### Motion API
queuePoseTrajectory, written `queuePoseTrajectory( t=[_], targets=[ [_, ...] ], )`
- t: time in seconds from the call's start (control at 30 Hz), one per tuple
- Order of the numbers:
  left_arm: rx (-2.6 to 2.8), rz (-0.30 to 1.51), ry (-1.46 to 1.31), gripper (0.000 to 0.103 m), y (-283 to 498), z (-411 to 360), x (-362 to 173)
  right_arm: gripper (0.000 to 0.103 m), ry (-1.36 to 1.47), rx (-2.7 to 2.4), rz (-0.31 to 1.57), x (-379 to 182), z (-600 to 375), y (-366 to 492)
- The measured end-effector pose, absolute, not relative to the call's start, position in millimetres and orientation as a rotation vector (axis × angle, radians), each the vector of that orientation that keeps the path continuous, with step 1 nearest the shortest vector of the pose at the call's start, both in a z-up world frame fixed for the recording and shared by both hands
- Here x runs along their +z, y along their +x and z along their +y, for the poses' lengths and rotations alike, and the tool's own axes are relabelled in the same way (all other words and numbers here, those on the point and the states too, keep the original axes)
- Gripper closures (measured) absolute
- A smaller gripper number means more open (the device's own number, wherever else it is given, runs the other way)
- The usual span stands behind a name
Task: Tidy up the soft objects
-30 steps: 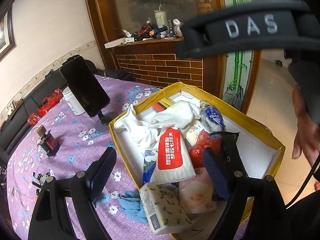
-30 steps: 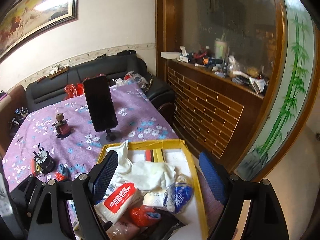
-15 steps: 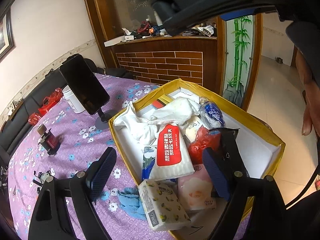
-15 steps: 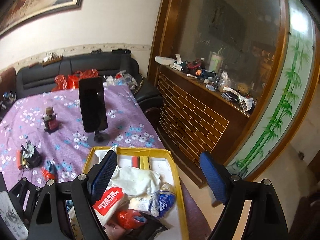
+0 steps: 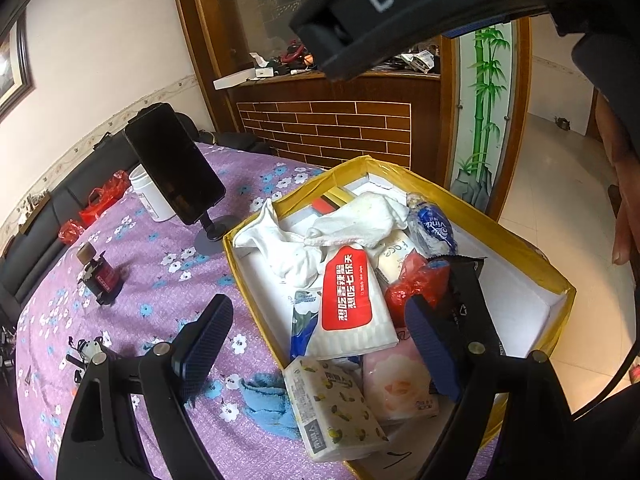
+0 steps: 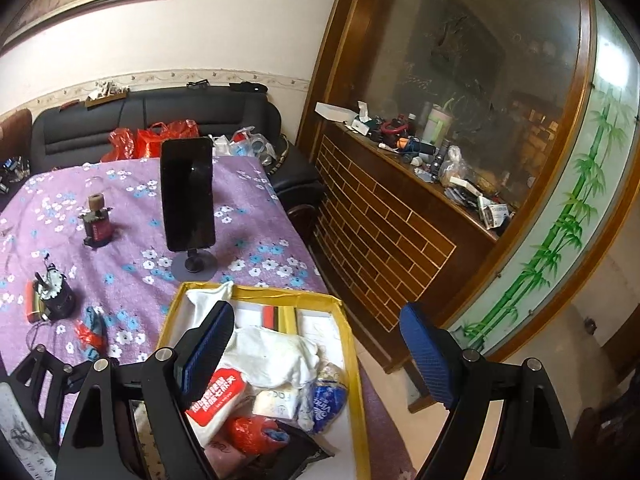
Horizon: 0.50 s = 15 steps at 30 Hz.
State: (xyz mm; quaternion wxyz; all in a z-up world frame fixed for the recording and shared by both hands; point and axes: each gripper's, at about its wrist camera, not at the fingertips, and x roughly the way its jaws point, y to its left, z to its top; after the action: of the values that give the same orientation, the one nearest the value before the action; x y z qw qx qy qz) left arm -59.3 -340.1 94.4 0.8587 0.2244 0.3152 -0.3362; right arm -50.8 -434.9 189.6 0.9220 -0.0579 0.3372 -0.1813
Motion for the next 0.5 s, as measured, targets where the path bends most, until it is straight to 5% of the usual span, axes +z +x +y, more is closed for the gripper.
queuePoseTrajectory(
  t=[0.5],
  targets=[
    [-0.711,0.667,0.471,0.016,-57.1,-341.0,90.8,0.015,0.021,-0.287,0.679,190.2,-445.0,-51.6]
  ],
)
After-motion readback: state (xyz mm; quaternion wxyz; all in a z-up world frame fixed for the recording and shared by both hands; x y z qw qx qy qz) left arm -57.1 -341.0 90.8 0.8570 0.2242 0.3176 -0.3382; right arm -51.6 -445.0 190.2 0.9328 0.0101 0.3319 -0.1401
